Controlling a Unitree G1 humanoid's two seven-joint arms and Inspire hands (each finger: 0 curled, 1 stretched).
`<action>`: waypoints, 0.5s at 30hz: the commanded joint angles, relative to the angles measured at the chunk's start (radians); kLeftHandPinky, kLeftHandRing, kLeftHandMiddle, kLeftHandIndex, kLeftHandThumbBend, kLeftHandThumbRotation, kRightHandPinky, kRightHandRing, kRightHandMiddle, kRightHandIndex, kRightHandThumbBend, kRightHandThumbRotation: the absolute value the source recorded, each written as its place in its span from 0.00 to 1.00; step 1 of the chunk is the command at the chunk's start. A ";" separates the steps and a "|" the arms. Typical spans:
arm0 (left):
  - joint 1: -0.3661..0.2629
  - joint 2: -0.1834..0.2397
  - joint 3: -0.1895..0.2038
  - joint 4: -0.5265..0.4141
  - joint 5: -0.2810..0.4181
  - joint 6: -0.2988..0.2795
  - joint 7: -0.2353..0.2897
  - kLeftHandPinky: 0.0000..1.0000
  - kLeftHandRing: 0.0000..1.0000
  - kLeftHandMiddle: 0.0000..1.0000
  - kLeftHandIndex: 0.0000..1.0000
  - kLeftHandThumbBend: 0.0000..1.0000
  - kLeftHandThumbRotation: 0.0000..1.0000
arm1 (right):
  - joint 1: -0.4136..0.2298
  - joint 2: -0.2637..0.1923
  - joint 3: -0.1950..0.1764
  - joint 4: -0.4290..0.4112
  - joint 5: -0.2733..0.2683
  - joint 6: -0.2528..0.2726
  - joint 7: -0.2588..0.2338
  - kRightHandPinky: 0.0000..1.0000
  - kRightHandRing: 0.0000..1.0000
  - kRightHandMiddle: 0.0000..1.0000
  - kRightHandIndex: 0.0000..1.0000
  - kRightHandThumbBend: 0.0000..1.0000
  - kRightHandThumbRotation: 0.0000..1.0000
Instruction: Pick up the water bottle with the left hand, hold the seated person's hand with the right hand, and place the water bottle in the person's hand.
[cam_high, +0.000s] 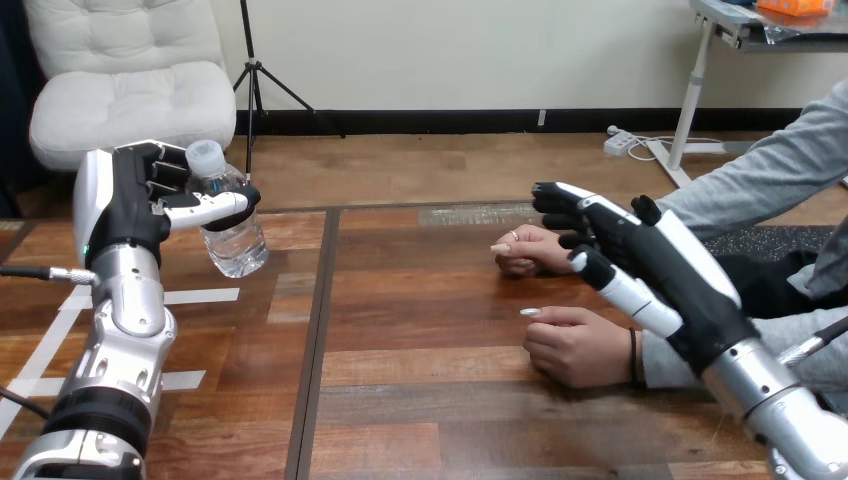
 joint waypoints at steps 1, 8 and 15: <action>-0.030 0.036 -0.006 -0.102 0.021 -0.020 -0.003 0.40 0.46 0.49 0.48 0.74 0.00 | -0.140 -0.089 -0.009 0.102 -0.139 -0.140 -0.074 0.86 0.89 0.90 0.89 0.94 0.99; 0.004 0.035 0.011 -0.172 0.005 -0.009 -0.022 0.38 0.43 0.47 0.47 0.76 0.00 | -0.286 -0.254 0.028 0.390 -0.350 -0.310 -0.185 0.77 0.85 0.89 0.89 1.00 0.80; 0.024 0.037 0.013 -0.206 0.007 -0.014 -0.032 0.36 0.41 0.46 0.47 0.76 0.00 | -0.329 -0.284 0.043 0.489 -0.407 -0.365 -0.225 0.73 0.84 0.89 0.88 1.00 0.73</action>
